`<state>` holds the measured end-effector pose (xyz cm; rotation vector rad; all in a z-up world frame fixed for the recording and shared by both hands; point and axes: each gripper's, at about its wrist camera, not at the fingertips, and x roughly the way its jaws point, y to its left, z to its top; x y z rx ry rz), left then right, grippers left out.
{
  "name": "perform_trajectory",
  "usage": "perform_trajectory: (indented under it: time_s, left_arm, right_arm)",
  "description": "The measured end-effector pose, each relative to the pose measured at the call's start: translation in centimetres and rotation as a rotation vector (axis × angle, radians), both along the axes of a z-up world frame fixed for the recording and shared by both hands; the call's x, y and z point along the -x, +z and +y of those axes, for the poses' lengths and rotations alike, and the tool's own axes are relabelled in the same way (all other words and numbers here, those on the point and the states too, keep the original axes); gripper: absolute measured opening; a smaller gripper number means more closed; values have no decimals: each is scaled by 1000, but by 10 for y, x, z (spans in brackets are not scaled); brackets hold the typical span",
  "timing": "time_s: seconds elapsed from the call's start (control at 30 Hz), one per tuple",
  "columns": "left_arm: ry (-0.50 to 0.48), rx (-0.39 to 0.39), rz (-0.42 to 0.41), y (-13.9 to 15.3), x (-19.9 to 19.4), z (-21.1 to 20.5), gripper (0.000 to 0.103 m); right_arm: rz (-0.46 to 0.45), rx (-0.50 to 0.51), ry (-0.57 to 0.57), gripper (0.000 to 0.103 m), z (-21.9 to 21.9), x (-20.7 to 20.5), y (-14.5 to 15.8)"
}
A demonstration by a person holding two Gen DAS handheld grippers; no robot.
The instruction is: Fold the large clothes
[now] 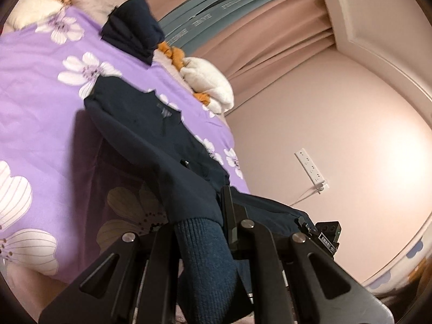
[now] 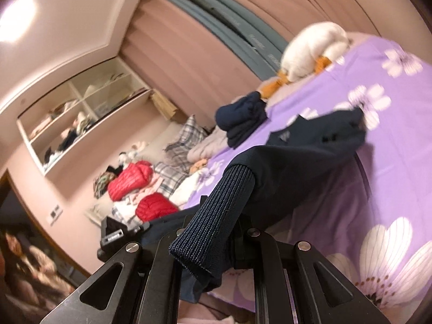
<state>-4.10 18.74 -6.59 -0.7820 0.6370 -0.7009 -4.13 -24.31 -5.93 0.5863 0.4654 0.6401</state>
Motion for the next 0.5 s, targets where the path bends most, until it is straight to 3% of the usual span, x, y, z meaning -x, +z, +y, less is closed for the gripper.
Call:
perform_trajectory:
  time_s: [0.33,0.5]
  left_arm:
    - [-53,60,-124,52,36,0,8]
    - [-46,63,-177,72,31,2,9]
  right_arm:
    - [-176,-137,1,14,-23,21,19]
    - [-246,-169,-26,14,-34,19,24]
